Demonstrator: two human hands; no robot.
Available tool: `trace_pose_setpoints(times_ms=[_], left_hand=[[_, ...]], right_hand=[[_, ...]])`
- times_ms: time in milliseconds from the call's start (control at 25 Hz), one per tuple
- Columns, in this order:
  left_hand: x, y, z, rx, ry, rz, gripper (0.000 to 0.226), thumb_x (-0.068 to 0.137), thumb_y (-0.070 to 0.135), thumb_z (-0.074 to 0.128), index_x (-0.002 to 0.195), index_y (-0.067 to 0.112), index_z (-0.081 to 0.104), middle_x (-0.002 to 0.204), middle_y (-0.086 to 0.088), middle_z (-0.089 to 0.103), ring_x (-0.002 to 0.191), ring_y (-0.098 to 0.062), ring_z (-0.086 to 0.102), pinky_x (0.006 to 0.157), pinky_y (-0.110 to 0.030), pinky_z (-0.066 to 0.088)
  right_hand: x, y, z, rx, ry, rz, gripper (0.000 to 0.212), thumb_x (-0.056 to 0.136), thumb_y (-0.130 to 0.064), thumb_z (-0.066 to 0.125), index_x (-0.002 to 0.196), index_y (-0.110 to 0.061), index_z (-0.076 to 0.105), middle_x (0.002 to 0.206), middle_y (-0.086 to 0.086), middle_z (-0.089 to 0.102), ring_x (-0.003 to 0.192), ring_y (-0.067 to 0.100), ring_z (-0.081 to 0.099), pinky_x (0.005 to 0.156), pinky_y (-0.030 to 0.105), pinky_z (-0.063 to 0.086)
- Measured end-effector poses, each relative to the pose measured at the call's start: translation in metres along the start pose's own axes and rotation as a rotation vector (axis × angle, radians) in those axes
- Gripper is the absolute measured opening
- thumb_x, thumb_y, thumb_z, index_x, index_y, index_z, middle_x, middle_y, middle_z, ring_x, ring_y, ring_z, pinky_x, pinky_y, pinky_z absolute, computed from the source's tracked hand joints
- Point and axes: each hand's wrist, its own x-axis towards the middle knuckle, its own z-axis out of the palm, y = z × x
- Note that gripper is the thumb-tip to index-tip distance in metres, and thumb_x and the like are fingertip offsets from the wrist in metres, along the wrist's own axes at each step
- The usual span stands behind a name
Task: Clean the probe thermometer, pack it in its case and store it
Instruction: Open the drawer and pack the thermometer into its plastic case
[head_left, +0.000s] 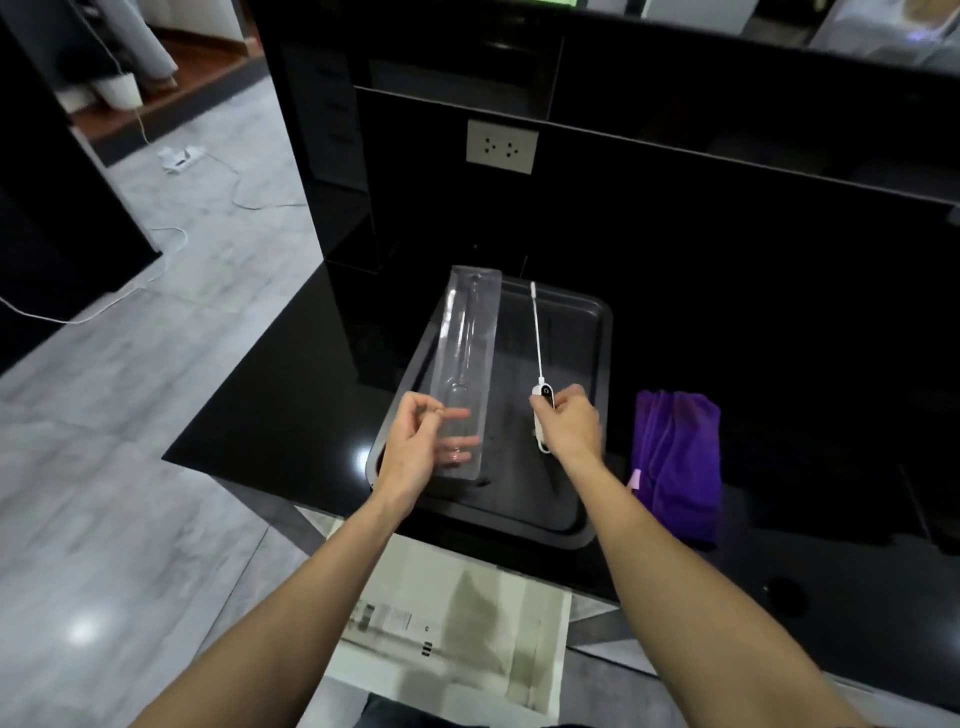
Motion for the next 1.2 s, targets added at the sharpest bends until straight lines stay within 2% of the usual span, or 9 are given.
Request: trace_pose_setpoints(times_ms=[80, 160, 320, 480, 600, 800, 960, 1120, 1200], left_hand=[[0.003, 0.002, 0.000, -0.029, -0.013, -0.010, 0.012, 0.102, 0.015, 0.040, 0.091, 0.016, 0.043, 0.103, -0.005, 0.075, 0.077, -0.034, 0.074, 0.050, -0.025, 0.057], [0.006, 0.003, 0.000, -0.070, -0.022, -0.025, 0.011, 0.102, 0.014, 0.041, 0.092, 0.017, 0.045, 0.105, -0.006, 0.074, 0.080, -0.035, 0.074, 0.049, -0.022, 0.054], [0.012, 0.006, 0.001, -0.171, -0.096, -0.056, 0.013, 0.101, 0.014, 0.044, 0.107, 0.023, 0.052, 0.113, -0.007, 0.072, 0.084, -0.031, 0.073, 0.061, -0.029, 0.058], [0.011, 0.007, 0.000, -0.260, -0.207, -0.085, 0.031, 0.101, 0.020, 0.044, 0.130, 0.027, 0.052, 0.120, -0.007, 0.068, 0.089, -0.024, 0.071, 0.074, -0.031, 0.058], [0.006, 0.008, -0.001, -0.316, -0.241, -0.114, 0.036, 0.102, 0.025, 0.041, 0.137, 0.028, 0.049, 0.124, -0.009, 0.065, 0.089, -0.018, 0.070, 0.073, -0.026, 0.057], [0.000, 0.010, 0.001, -0.327, -0.237, -0.126, 0.035, 0.102, 0.031, 0.039, 0.135, 0.033, 0.050, 0.125, -0.006, 0.065, 0.087, -0.013, 0.068, 0.066, -0.021, 0.054], [-0.004, 0.007, 0.002, -0.336, -0.284, -0.135, 0.038, 0.104, 0.032, 0.036, 0.140, 0.034, 0.046, 0.128, -0.004, 0.066, 0.107, -0.021, 0.065, 0.088, -0.037, 0.049], [-0.006, 0.003, 0.004, -0.375, -0.281, -0.179, 0.037, 0.103, 0.030, 0.038, 0.138, 0.035, 0.050, 0.134, 0.001, 0.062, 0.126, -0.018, 0.055, 0.104, -0.039, 0.042], [-0.006, -0.001, 0.002, -0.416, -0.279, -0.194, 0.037, 0.103, 0.029, 0.040, 0.137, 0.033, 0.051, 0.135, 0.000, 0.062, 0.126, -0.020, 0.056, 0.097, -0.035, 0.048]], right_hand=[[-0.012, -0.005, -0.001, 0.572, -0.064, 0.163, 0.027, 0.088, -0.025, 0.073, 0.098, -0.009, 0.054, 0.089, 0.017, 0.071, 0.070, 0.026, 0.071, 0.065, 0.037, 0.057], [-0.027, -0.009, -0.004, 0.981, -0.130, 0.268, 0.017, 0.087, -0.013, 0.073, 0.095, -0.007, 0.060, 0.080, 0.012, 0.069, 0.063, 0.017, 0.070, 0.061, 0.029, 0.059], [-0.055, -0.017, -0.006, 1.295, -0.254, 0.384, 0.006, 0.092, -0.010, 0.066, 0.095, -0.004, 0.066, 0.075, 0.009, 0.072, 0.063, 0.015, 0.073, 0.057, 0.025, 0.059], [-0.071, -0.032, -0.007, 1.264, -0.285, 0.337, 0.026, 0.100, -0.019, 0.055, 0.112, 0.001, 0.067, 0.079, 0.007, 0.065, 0.063, 0.013, 0.060, 0.058, 0.023, 0.050], [-0.078, -0.040, -0.005, 1.309, -0.273, 0.355, 0.040, 0.103, -0.028, 0.046, 0.120, 0.004, 0.064, 0.080, 0.007, 0.061, 0.065, 0.013, 0.054, 0.061, 0.024, 0.042], [-0.085, -0.046, 0.001, 1.260, -0.164, 0.328, 0.018, 0.096, -0.012, 0.058, 0.104, -0.002, 0.070, 0.090, 0.010, 0.071, 0.075, 0.014, 0.065, 0.067, 0.025, 0.049], [-0.094, -0.055, 0.012, 0.897, -0.042, 0.174, 0.009, 0.084, -0.010, 0.074, 0.094, -0.011, 0.075, 0.087, 0.009, 0.078, 0.078, 0.020, 0.074, 0.069, 0.030, 0.058], [-0.100, -0.065, 0.024, 0.461, 0.166, 0.043, 0.018, 0.070, -0.023, 0.086, 0.077, -0.026, 0.069, 0.068, -0.008, 0.074, 0.064, 0.004, 0.071, 0.064, 0.023, 0.053], [-0.103, -0.068, 0.029, 0.307, 0.201, -0.027, 0.021, 0.067, -0.030, 0.087, 0.077, -0.027, 0.069, 0.067, -0.012, 0.071, 0.065, 0.000, 0.068, 0.061, 0.020, 0.050]])
